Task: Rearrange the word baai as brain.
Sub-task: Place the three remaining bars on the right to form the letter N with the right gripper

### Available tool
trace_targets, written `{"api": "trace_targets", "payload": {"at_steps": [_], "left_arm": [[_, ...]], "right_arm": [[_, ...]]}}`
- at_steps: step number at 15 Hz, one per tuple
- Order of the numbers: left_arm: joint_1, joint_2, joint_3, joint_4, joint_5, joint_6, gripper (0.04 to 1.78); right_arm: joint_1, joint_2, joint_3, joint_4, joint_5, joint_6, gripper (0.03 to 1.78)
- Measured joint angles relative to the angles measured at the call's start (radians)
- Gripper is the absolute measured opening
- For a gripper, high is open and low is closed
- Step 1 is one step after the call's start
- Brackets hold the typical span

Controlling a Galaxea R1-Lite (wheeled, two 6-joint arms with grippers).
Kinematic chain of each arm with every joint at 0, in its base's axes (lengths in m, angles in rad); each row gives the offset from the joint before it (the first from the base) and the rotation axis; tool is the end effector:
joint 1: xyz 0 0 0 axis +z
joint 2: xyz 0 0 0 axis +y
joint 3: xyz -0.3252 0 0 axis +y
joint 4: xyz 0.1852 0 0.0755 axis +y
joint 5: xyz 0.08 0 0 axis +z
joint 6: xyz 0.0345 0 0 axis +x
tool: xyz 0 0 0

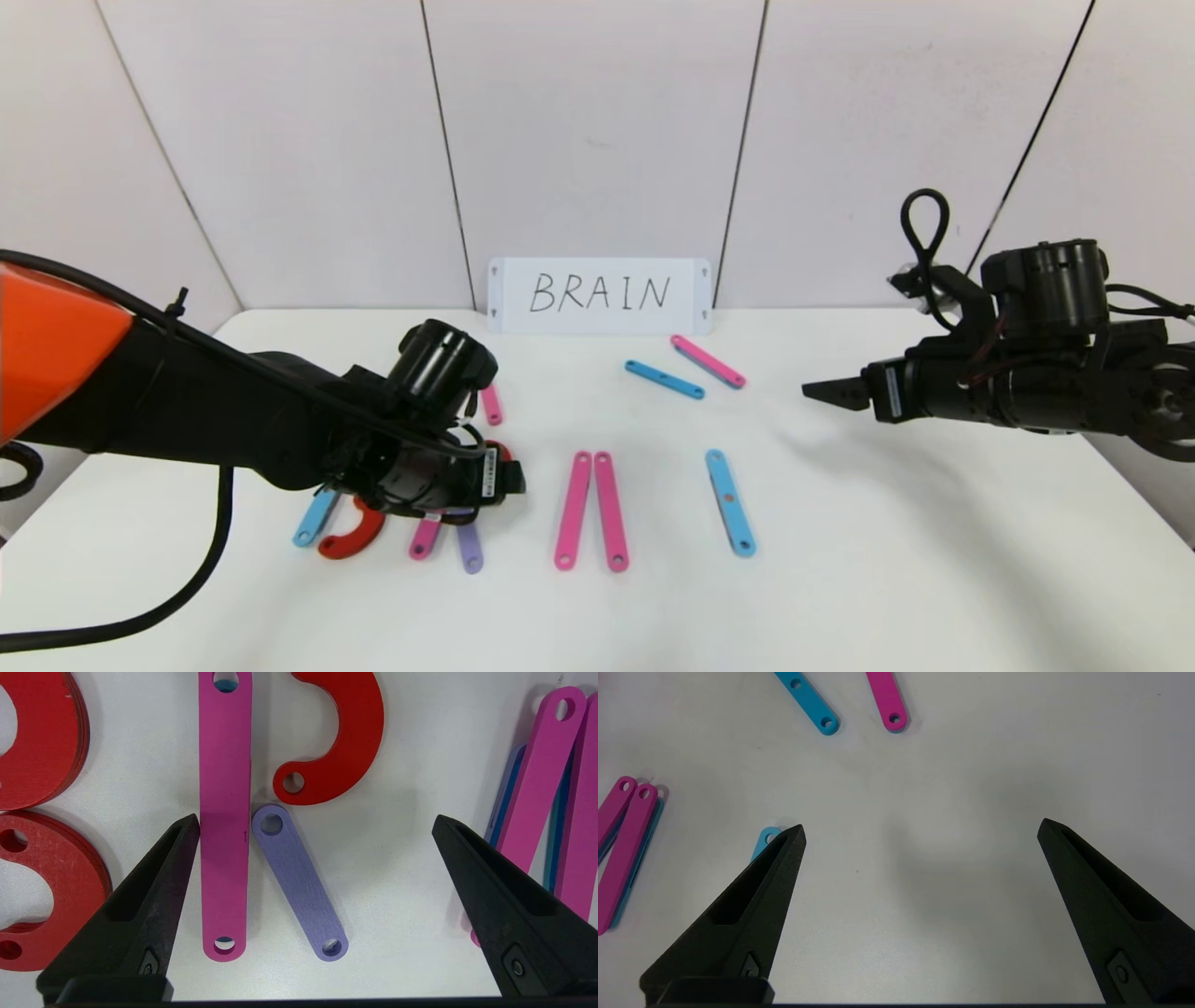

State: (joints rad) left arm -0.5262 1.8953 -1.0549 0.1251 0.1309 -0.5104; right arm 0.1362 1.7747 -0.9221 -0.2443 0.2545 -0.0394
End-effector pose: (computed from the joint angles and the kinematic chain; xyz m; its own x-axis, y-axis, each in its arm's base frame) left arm 0.3036 -0.1711 0.1267 0.5534 -0.1705 -0.8153 0.0311 0.9824 -0.1843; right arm 0.3333 0.0544 0.1639 0.7526 0.3573 -0.5531 -0.3581 0.9270 0.1114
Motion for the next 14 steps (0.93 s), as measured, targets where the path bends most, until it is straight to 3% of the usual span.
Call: {"api": "trace_targets", "payload": {"at_steps": [10,14], "left_arm": [[0.009,-0.017,-0.016,0.000,0.004,-0.013,1.74],[0.021,-0.025,-0.082,0.014,0.056,0.006,1.74]], "right_arm": [[0.003,0.000,0.001,0.000,-0.001,0.000,1.74],[0.004,0.000,0.002,0.000,-0.002,0.000,1.74]]}}
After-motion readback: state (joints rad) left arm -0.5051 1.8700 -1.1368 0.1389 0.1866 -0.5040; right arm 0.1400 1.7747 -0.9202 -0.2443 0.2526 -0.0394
